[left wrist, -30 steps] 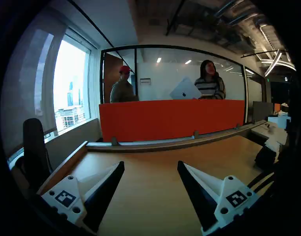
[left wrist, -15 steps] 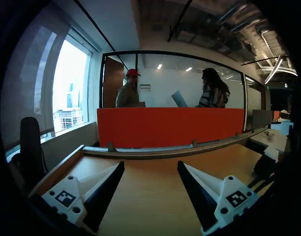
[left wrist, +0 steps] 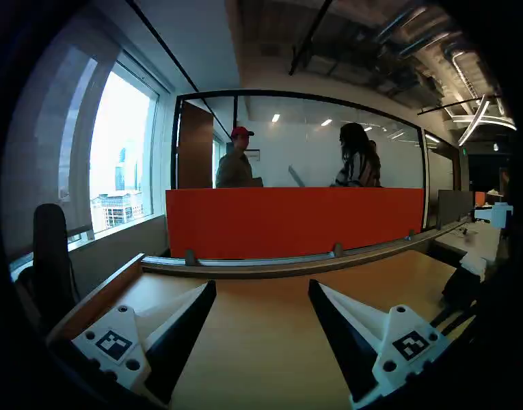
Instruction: Fold towel
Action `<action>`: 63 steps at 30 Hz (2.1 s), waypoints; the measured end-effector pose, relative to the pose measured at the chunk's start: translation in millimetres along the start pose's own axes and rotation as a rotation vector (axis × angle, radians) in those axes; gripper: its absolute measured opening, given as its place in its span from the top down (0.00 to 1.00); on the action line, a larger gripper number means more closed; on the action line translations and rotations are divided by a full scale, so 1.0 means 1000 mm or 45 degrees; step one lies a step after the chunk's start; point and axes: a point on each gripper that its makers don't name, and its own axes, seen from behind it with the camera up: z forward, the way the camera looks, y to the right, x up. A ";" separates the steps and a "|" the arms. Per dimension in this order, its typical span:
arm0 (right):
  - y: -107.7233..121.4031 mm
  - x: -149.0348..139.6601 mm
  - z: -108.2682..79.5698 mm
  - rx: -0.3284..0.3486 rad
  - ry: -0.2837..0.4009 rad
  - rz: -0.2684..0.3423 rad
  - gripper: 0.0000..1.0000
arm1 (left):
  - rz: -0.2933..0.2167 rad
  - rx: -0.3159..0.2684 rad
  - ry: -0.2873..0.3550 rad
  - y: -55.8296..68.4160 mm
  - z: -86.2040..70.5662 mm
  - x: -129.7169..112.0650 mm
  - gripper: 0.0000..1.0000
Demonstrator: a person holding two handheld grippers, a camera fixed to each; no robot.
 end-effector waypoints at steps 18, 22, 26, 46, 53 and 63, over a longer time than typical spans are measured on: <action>-0.004 -0.003 -0.005 -0.003 0.034 0.005 0.03 | 0.047 0.041 0.061 -0.007 0.005 -0.011 0.00; -0.006 -0.004 -0.006 -0.003 0.037 0.001 0.03 | 0.049 0.051 0.066 -0.009 0.003 -0.020 0.00; -0.006 -0.007 -0.006 -0.007 0.043 0.002 0.03 | 0.044 0.051 0.063 -0.009 0.002 -0.035 0.00; -0.010 -0.045 0.000 0.000 0.074 -0.002 0.03 | 0.009 0.077 0.094 -0.015 0.004 -0.096 0.00; -0.012 -0.058 0.008 0.014 0.074 -0.013 0.03 | -0.002 0.082 0.107 -0.016 0.003 -0.115 0.00; -0.015 -0.067 0.017 0.024 0.087 -0.027 0.03 | -0.017 0.104 0.118 -0.023 0.004 -0.134 0.00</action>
